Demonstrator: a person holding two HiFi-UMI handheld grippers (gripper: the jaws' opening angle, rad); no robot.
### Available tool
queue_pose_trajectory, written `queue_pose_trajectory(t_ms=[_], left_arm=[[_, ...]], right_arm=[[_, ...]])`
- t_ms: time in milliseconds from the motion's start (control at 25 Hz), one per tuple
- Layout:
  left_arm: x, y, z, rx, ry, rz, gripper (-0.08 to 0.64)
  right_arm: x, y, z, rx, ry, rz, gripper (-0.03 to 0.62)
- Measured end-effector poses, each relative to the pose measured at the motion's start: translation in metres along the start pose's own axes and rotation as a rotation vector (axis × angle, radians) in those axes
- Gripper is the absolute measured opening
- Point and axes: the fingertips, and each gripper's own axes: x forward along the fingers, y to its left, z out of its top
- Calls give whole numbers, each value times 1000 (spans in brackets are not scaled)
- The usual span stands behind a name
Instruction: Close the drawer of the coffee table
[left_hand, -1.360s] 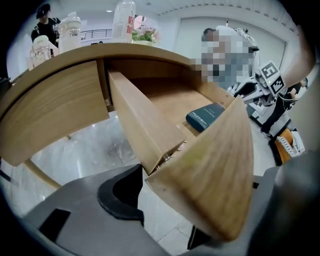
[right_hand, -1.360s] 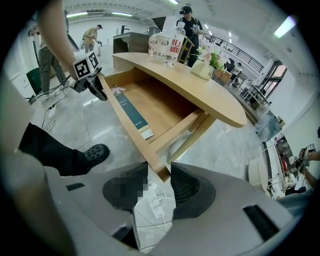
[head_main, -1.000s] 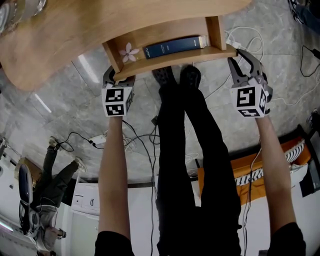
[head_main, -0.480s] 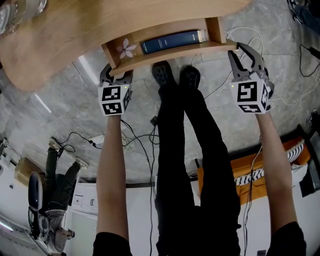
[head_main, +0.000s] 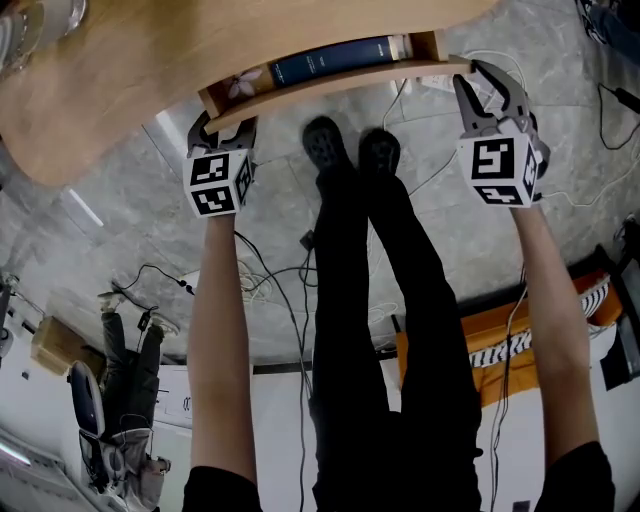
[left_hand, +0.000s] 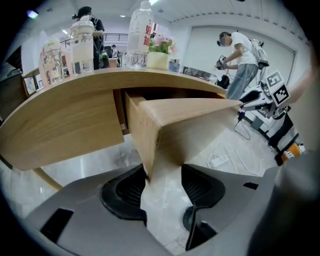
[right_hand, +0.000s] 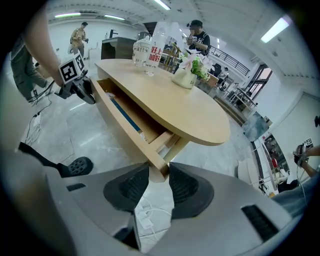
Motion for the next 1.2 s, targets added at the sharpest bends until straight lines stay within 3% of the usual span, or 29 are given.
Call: queue_pose_trajectory(t_ms=[1200], left_arm=[[23, 28, 44, 4, -42, 11, 233]], right_arm=[[27, -37, 26, 35, -20, -60, 127]])
